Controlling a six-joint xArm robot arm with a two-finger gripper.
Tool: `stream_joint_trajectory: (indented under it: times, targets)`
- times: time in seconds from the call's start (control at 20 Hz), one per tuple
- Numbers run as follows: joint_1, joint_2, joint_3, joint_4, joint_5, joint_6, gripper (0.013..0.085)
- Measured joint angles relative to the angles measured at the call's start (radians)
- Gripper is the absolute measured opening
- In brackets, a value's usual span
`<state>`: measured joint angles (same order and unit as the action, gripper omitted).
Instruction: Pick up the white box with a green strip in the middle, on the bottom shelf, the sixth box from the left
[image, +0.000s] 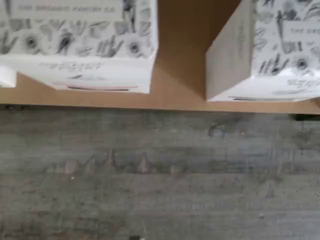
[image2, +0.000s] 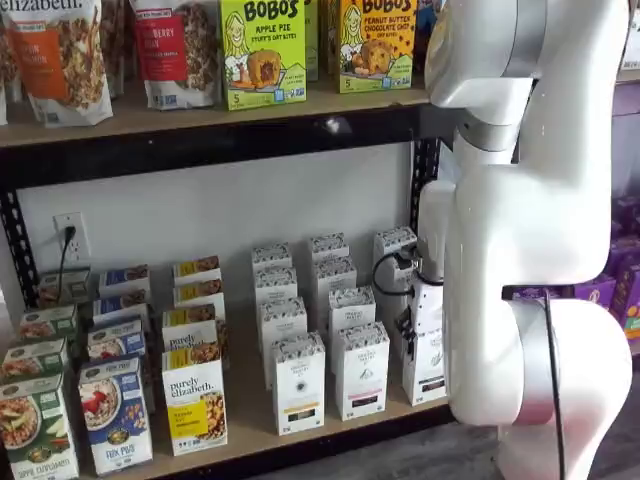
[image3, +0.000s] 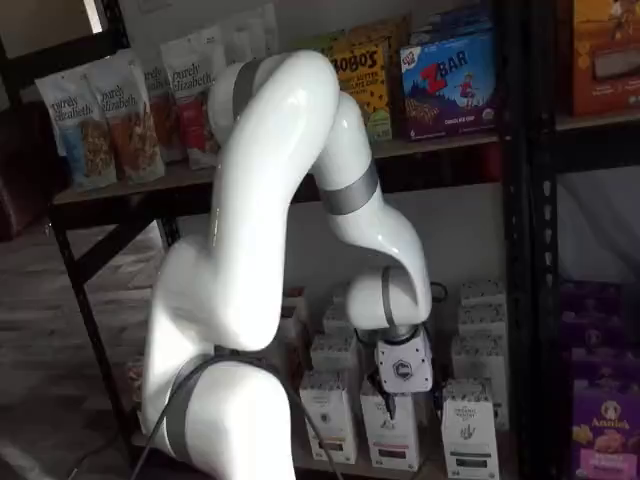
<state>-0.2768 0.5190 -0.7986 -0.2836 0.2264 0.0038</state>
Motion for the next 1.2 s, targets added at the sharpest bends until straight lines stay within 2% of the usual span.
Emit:
stream_joint_trajectory:
  times: [0.15,0.35,0.7,1.2]
  targets:
    - [-0.015,0.036,-0.048,-0.006,0.001,-0.010,0.0850]
    - [-0.026,0.078,-0.108,0.079,0.007,-0.103,0.0850]
    - [-0.034,0.126,-0.185,0.177,0.022,-0.207,0.0850]
    - [-0.047,0.174,-0.275,0.153,0.053,-0.196,0.0850]
